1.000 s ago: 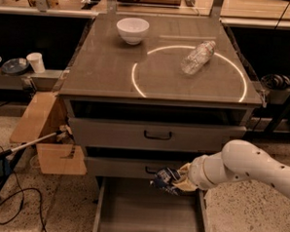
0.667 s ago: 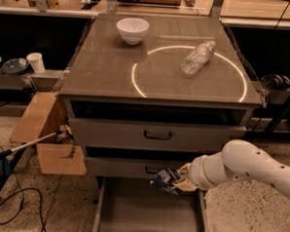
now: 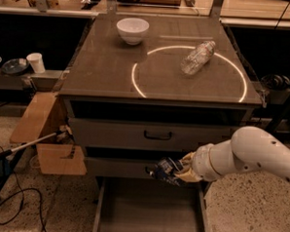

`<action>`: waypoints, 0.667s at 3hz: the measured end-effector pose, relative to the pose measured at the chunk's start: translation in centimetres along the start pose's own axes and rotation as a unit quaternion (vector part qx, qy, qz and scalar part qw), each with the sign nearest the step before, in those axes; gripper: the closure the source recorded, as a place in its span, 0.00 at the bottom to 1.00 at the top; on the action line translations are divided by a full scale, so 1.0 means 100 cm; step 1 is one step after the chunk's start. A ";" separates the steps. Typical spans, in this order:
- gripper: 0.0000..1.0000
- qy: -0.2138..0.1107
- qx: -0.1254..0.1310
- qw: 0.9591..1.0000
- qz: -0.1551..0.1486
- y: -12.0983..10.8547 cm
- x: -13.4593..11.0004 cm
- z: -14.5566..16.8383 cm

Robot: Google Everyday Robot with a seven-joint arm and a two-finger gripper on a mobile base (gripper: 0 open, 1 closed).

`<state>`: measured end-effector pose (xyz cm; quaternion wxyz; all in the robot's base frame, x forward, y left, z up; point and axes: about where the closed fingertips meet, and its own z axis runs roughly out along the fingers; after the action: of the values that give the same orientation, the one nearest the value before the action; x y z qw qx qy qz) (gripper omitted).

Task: Pick blue chip bag from bottom drawer and place on counter

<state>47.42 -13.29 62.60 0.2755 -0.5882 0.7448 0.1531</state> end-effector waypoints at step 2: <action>1.00 -0.010 0.019 1.000 -0.019 -0.003 -0.025 -0.029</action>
Offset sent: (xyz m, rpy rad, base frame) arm 0.0000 0.0022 0.0336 0.0046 -0.0492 0.0097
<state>47.40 -13.03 66.42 0.2967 -0.5958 0.7331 0.1396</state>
